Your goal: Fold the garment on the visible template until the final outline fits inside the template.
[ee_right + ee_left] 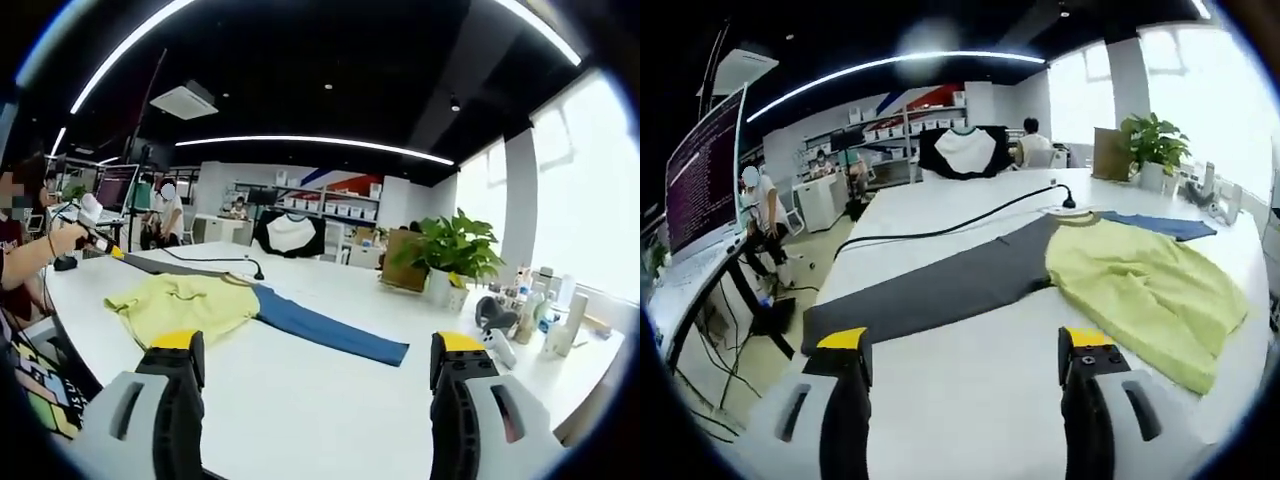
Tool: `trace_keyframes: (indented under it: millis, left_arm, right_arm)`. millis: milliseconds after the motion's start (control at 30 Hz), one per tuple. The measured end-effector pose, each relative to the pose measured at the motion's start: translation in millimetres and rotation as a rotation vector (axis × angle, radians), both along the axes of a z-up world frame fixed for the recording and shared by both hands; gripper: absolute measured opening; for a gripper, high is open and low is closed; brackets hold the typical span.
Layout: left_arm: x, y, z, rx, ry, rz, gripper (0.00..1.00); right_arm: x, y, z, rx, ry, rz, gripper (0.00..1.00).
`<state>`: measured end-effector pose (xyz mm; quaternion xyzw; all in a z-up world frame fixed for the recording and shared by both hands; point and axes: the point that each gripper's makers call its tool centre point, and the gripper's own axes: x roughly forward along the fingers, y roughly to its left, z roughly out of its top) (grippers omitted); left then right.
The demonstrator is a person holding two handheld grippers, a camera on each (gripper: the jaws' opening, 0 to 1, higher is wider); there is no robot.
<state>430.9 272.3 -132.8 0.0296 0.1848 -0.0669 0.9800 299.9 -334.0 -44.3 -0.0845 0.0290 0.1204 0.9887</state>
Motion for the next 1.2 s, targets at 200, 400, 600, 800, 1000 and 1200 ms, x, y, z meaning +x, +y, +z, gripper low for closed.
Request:
trace_keyframes:
  millis: [200, 400, 600, 800, 1000, 1200]
  left_arm:
    - [-24.0, -28, 0.5, -0.055, -0.038, -0.036, 0.93]
    - [-45.4, -60, 26.8, -0.053, -0.142, -0.154, 1.0]
    - [-65.4, -71, 48.9, -0.006, -0.218, -0.169, 1.0]
    - [-80.6, -79, 39.8, 0.104, -0.192, -0.195, 1.0]
    - [-87.5, -75, 29.0, 0.085, -0.151, -0.184, 0.99]
    - [-96.6, -102, 28.9, 0.168, -0.186, -0.313, 0.91]
  right_arm:
    - [1, 2, -4.8, 0.007, 0.019, 0.006, 0.95]
    - [5, 4, -9.7, -0.008, 0.027, 0.008, 0.94]
    - [9, 5, -19.7, -0.093, 0.048, -0.011, 0.96]
    - [13, 24, -27.5, -0.068, 0.074, 0.039, 0.94]
    - [17, 50, -38.1, -0.097, 0.102, 0.1, 0.95]
    - [27, 70, -51.0, -0.016, 0.131, 0.112, 0.99]
